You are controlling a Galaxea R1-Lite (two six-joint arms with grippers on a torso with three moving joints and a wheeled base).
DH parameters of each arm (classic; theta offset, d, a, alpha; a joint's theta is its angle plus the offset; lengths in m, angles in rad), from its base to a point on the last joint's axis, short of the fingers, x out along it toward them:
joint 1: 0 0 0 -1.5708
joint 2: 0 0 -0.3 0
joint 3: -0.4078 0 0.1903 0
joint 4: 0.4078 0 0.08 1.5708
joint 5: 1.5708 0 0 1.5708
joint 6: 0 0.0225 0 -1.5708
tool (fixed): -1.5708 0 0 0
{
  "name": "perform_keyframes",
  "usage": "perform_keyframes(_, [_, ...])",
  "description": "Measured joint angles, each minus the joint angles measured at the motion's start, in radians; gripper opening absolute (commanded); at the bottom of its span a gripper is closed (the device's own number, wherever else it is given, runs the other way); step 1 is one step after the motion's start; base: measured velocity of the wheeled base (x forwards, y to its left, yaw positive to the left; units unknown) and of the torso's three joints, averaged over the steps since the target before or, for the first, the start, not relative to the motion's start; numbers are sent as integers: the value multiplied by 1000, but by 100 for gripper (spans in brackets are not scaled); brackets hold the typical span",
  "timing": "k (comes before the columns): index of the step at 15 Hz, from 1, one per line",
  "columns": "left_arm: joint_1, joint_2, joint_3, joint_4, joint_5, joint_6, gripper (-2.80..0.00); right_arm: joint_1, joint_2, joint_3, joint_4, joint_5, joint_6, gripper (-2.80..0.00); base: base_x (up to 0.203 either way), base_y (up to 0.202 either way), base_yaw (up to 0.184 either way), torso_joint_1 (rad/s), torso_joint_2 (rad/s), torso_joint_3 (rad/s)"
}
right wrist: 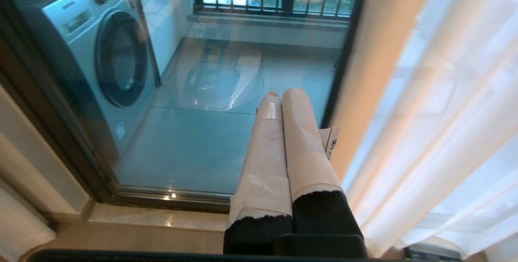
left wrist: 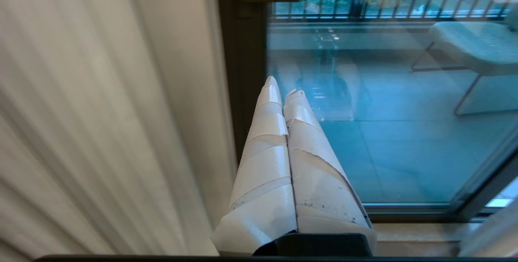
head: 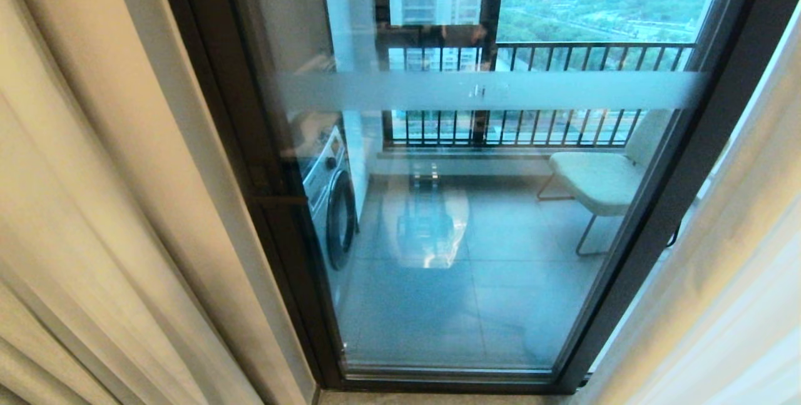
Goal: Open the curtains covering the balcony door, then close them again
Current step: Pull the inner curtains open on both sides
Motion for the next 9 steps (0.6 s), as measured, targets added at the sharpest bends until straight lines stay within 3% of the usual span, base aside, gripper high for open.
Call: perform_keyframes(9, [0, 0, 0, 0, 0, 0, -280, 0, 0, 0, 0, 0, 0, -280, 0, -190, 0, 2, 3, 1])
